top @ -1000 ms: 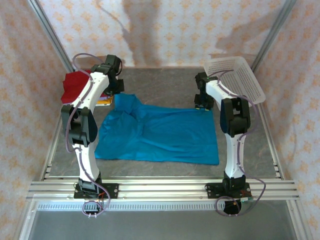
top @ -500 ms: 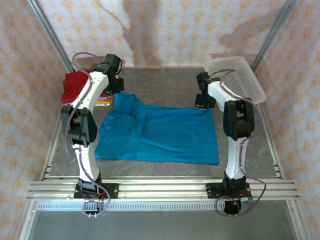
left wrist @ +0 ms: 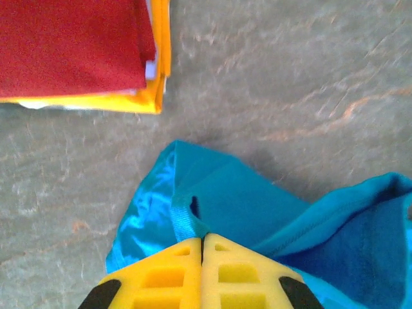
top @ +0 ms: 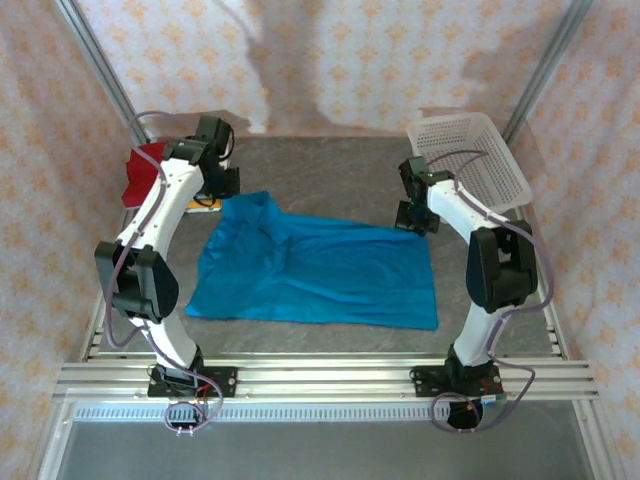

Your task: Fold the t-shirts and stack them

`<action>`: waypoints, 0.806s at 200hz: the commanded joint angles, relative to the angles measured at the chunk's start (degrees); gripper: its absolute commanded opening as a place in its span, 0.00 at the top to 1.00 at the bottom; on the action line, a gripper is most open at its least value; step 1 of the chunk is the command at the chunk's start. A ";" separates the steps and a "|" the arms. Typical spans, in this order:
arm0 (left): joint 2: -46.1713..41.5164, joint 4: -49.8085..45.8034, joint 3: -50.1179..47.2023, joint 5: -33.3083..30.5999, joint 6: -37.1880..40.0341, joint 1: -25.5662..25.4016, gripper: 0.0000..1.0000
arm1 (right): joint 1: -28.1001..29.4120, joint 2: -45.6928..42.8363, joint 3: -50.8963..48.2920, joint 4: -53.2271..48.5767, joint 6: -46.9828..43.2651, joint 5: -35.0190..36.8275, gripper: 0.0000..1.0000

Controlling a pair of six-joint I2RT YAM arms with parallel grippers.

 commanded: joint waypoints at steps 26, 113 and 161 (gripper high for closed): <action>-2.58 0.37 -5.68 -1.25 0.19 -1.03 1.00 | 0.43 -7.34 -6.55 -0.64 2.44 -0.30 1.00; -3.43 -2.48 -9.59 -3.57 -1.04 -0.88 1.00 | 1.88 -9.33 -15.84 -2.17 3.99 -0.65 0.99; -6.80 -4.12 -15.17 0.01 -4.50 -0.96 1.00 | 1.80 -11.16 -17.20 -4.02 3.75 -0.85 0.71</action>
